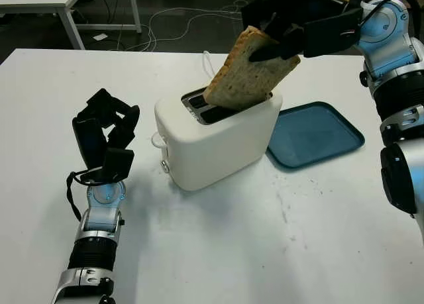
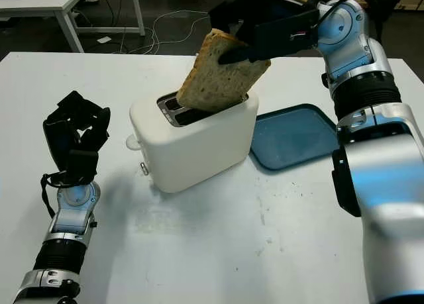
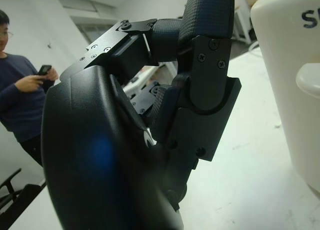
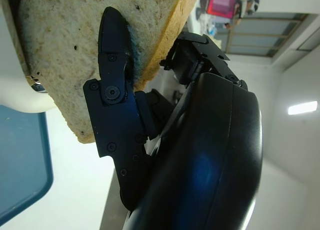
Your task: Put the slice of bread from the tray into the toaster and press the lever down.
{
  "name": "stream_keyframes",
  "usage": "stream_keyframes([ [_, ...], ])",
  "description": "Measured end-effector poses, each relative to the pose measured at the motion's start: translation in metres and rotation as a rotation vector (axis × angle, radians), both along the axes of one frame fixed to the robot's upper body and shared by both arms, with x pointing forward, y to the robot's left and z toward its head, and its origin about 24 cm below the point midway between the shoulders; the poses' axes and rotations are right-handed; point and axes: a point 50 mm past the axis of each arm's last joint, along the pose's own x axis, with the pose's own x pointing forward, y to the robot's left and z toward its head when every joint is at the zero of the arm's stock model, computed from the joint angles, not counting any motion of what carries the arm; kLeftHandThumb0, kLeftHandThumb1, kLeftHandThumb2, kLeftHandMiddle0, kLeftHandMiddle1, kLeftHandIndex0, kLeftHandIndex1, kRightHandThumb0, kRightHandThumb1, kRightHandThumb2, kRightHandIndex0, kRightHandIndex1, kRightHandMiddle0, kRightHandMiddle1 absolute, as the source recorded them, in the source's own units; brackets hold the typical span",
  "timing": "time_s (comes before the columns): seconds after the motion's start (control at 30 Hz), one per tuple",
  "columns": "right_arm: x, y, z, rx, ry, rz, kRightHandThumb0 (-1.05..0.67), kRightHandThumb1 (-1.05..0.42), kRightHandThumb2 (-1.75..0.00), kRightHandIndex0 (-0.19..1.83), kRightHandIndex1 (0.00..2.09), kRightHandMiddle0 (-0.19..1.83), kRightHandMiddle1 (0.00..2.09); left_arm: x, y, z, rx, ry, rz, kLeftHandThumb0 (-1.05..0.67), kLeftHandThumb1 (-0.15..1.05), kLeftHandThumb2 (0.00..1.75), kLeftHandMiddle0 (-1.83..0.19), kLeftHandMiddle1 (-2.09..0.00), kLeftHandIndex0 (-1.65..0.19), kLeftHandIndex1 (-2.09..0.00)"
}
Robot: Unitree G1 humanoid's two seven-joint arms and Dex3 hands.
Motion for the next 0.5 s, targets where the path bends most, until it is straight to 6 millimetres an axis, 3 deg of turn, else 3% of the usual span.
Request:
stream_keyframes([
  [0.5, -0.007, 0.023, 0.001, -0.199, -0.106, 0.082, -0.41, -0.92, -0.38, 1.10, 1.75, 0.84, 1.75, 0.000, -0.001, 0.000, 0.014, -0.001, 0.007, -0.95, 0.92, 0.30, -1.12, -1.65, -0.91, -1.48],
])
